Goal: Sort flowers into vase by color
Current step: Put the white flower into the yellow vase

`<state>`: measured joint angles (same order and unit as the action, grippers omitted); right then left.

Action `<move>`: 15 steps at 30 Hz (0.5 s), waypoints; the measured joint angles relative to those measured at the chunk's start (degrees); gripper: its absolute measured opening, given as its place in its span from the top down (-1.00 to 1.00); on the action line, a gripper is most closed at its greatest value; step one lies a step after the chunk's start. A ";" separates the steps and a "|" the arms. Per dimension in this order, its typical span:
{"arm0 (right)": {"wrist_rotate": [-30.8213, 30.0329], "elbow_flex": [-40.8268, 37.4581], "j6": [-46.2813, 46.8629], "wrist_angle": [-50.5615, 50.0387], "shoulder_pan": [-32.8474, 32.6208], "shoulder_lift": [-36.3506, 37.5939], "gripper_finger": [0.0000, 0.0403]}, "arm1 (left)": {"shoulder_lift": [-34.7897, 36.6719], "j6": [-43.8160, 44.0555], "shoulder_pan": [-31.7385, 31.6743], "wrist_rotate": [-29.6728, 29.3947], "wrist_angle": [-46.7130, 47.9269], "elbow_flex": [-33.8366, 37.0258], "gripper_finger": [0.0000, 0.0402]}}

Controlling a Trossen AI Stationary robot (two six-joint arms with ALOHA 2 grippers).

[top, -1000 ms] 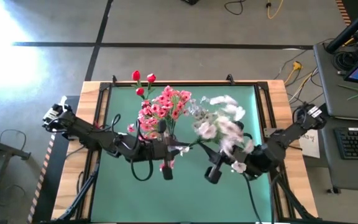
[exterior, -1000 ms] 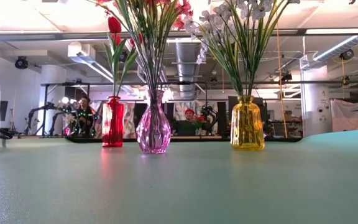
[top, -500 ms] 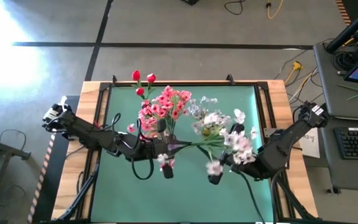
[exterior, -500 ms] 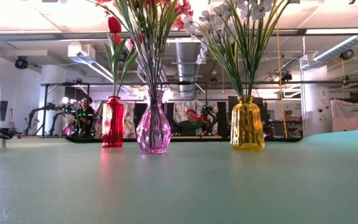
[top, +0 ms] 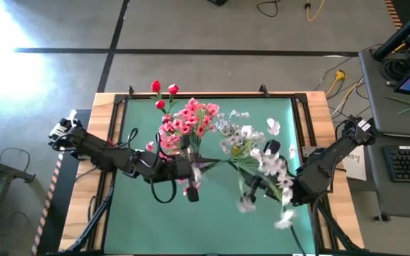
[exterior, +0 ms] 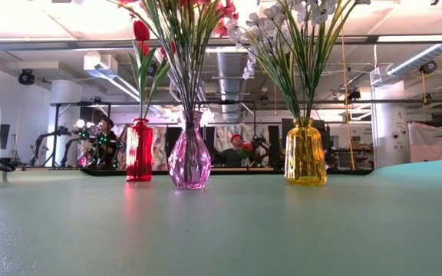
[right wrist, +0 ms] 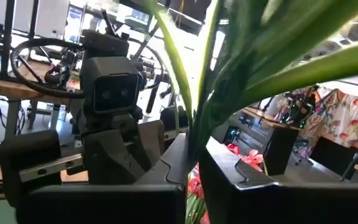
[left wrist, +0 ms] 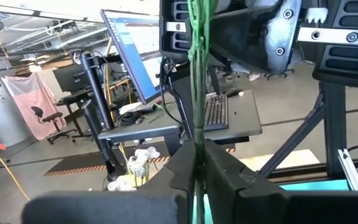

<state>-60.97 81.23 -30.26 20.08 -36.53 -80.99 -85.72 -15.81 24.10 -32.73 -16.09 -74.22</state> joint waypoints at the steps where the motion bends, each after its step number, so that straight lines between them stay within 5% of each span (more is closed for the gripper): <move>1: 0.00 0.00 -0.04 -0.02 0.00 0.19 0.91 | 0.16 0.00 0.00 0.01 0.04 -0.02 0.92; 6: -1.34 0.00 -0.48 -2.00 -0.74 1.89 0.91 | 2.21 0.77 0.39 0.31 2.79 -0.02 0.73; 15: -12.79 0.00 4.64 -12.12 -4.57 3.41 0.91 | 9.94 3.30 1.81 0.41 11.14 -0.02 0.51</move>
<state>-73.76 81.23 -25.62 7.95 -41.10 -77.58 -75.78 -12.51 25.91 -32.32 -4.95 -74.24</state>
